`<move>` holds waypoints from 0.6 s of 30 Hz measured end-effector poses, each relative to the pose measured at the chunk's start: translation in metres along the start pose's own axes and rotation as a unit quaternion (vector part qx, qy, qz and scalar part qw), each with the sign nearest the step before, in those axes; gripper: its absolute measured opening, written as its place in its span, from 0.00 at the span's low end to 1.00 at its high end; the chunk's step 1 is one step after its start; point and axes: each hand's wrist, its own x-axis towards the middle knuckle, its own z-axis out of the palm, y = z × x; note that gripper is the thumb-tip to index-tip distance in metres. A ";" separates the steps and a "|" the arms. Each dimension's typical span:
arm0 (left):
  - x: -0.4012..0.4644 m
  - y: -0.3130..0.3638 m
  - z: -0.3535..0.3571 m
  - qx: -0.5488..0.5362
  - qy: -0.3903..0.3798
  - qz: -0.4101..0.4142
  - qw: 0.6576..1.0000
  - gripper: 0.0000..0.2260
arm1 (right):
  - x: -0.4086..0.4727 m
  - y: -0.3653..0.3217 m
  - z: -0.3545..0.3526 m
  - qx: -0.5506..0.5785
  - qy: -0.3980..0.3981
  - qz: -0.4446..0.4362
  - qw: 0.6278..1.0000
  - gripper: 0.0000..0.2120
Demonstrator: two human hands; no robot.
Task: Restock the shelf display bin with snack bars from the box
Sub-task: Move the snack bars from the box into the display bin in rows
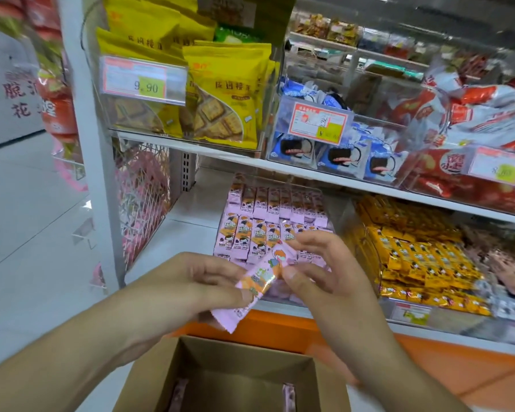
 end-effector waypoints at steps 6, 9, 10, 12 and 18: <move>0.002 -0.004 0.008 -0.010 0.041 0.021 0.999 0.23 | -0.008 0.005 0.008 -0.286 -0.135 -0.125 0.940 0.41; 0.004 -0.008 0.007 0.005 0.050 0.027 0.998 0.26 | -0.005 0.008 0.013 -0.286 -0.108 -0.150 0.940 0.40; 0.006 -0.009 0.006 0.010 0.050 0.028 0.998 0.26 | -0.003 0.010 0.013 -0.279 -0.098 -0.150 0.944 0.39; 0.008 -0.007 0.004 0.020 0.051 0.037 0.998 0.25 | 0.001 0.014 0.011 -0.269 -0.079 -0.144 0.949 0.38; 0.032 -0.010 -0.012 0.171 0.192 0.155 0.954 0.10 | 0.053 0.012 0.015 -0.272 -0.063 -0.089 0.956 0.37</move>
